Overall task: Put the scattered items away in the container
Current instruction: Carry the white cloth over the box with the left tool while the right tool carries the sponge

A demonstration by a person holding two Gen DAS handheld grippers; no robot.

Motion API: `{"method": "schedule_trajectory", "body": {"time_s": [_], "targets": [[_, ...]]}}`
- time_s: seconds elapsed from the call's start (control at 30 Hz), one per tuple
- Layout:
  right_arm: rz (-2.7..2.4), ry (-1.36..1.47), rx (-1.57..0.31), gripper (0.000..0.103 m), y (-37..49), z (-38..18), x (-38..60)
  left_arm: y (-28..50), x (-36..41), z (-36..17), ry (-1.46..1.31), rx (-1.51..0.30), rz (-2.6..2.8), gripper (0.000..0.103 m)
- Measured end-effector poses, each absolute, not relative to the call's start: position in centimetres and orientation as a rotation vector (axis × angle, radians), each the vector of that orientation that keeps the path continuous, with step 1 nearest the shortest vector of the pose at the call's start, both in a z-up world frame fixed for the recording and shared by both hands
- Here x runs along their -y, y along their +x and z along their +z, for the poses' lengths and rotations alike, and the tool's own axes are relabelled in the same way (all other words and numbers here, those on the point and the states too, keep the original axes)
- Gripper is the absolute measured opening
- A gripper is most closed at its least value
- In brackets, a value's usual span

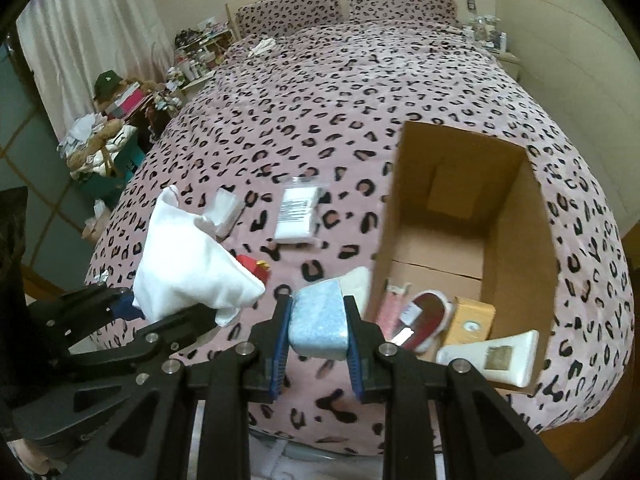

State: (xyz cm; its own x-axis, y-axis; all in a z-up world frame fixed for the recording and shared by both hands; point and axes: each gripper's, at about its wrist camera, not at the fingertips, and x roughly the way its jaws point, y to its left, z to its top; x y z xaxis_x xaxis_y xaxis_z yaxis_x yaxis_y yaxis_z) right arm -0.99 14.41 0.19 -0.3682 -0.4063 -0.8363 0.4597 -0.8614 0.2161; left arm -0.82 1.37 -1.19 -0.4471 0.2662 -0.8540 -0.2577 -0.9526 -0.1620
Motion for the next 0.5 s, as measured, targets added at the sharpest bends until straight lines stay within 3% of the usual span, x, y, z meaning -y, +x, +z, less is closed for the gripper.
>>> {"method": "schedule_trajectory", "body": {"time_s": [0.5], "targets": [[-2.306,1.371,-0.011,0.025,-3.1,-0.1,-21.1,-2.2,-9.2,-1.4,-1.424,-0.108,2.334,0.037]]}}
